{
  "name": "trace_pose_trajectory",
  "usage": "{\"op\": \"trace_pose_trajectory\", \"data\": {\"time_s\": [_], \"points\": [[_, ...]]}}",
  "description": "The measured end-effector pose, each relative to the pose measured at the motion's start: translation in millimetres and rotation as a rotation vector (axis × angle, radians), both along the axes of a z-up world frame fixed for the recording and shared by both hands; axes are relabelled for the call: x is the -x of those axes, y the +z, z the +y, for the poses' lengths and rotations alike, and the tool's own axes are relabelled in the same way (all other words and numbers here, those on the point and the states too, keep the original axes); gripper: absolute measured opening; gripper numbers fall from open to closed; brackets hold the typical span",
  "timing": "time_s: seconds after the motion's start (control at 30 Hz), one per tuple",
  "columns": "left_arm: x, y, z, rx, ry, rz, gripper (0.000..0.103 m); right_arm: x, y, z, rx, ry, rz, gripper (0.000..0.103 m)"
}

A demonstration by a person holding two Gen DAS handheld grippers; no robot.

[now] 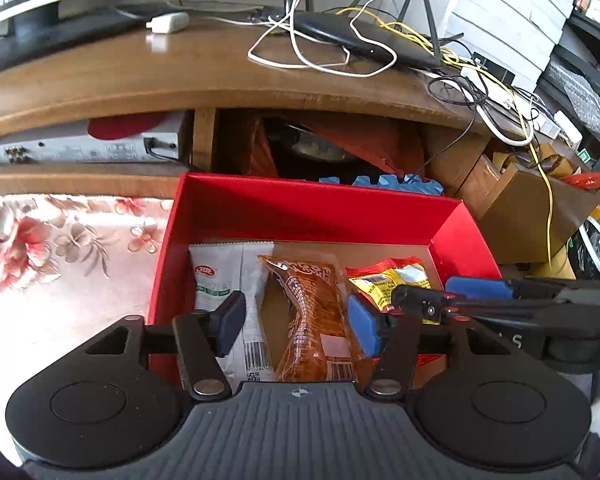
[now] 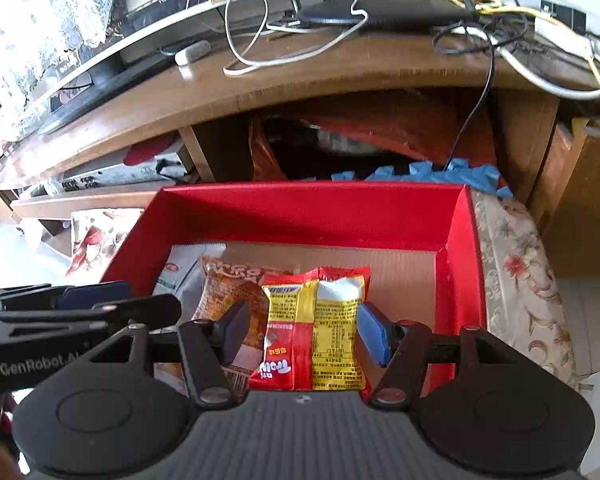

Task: Organize snacks
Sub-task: 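Lower both bags into the red box and open both tools, then move both tools back to the pile and grasp the blue wafer biscuit pack with left tool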

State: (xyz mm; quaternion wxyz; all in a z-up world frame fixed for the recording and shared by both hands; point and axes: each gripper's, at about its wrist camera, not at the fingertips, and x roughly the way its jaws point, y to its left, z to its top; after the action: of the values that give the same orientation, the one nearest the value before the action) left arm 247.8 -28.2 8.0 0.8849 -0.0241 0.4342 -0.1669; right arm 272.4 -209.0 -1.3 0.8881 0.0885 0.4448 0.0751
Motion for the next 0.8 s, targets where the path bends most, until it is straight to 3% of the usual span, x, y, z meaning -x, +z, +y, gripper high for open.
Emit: {"op": "trace_pose_trajectory", "data": {"time_s": [0.33,0.8], "points": [[18.0,16.3,-1.0,-0.019,0.003,-0.048,0.077,17.1,19.2,-0.1,0.006,-0.007,-0.046,0.059],[53.4,26.8,2.8,-0.032,0.008,-0.066,0.088,55.0,27.0,-0.1,0.008,0.010,-0.040,0.060]]}}
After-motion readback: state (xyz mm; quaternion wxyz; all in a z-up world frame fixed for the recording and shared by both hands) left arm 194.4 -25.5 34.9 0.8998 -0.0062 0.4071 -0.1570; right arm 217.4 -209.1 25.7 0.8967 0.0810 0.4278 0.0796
